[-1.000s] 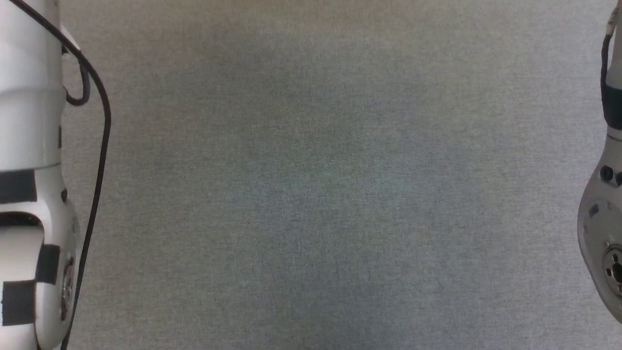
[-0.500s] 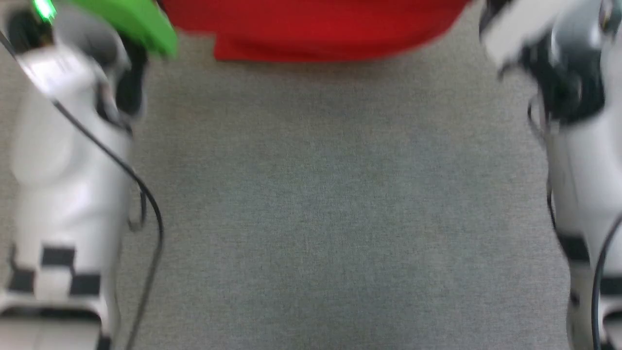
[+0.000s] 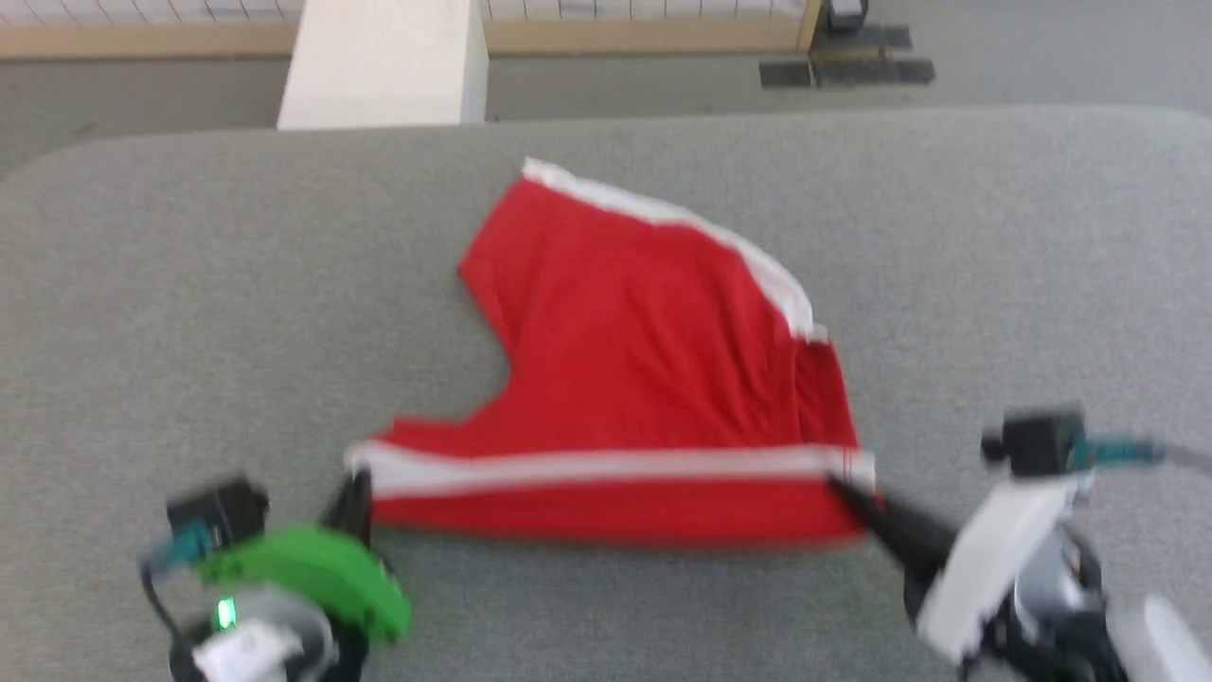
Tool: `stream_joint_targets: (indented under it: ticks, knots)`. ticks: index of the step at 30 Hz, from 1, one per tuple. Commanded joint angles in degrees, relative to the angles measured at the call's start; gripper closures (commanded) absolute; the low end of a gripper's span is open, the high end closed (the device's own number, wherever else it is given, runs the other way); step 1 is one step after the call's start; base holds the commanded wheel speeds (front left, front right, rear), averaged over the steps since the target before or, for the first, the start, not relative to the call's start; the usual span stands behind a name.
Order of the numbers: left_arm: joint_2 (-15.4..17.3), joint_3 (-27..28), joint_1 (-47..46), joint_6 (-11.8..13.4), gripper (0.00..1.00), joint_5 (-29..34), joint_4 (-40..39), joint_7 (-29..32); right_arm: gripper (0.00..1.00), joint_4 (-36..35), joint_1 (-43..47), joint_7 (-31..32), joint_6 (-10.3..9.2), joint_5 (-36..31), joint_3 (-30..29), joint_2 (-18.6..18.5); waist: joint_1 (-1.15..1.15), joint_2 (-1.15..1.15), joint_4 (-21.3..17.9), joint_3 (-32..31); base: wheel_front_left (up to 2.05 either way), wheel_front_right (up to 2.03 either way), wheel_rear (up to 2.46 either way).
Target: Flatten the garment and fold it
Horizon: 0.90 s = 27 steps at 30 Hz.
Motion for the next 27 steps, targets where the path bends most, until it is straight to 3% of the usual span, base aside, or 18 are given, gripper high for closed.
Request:
stream_joint_targets:
  ticks: [1, 9, 14, 19, 27]
  knots:
    - [0.1, 0.5, 3.1, 1.4, 1.0, -0.4, -1.1, 0.5, 1.0, -0.8, 3.0, 1.5, -0.1, 0.4, -0.8, -0.4, 0.0, 0.0, 1.2, -3.4, 0.0, 0.0, 0.0]
    - [-1.1, 1.2, 16.8, 6.3, 1.0, -1.7, -8.0, 2.5, 1.0, -5.0, 16.7, 13.0, -0.1, -1.5, -3.4, 1.5, 0.0, 0.0, 1.3, -5.0, 0.0, 0.0, 0.0]
    - [0.2, 1.8, 17.8, 7.6, 1.0, -0.9, -12.7, 3.1, 1.0, -9.4, 17.9, 14.3, -0.1, -3.8, -7.3, 4.0, 0.0, 0.0, 0.8, -5.2, 0.0, 0.0, 0.0]
    - [2.8, 0.3, 10.0, 5.9, 1.0, 0.9, -13.3, 5.3, 1.0, -10.9, 14.2, 12.6, -0.1, -7.0, -10.1, 6.4, 0.0, 0.0, -0.1, -3.9, 0.0, 0.0, 0.0]
    - [4.2, -2.9, -11.8, 0.2, 1.0, 3.2, -1.7, 6.0, 1.0, -7.2, 4.5, 10.4, -0.1, -12.1, -12.4, 9.1, 0.0, 0.0, -2.4, 2.2, 0.0, 0.0, 0.0]
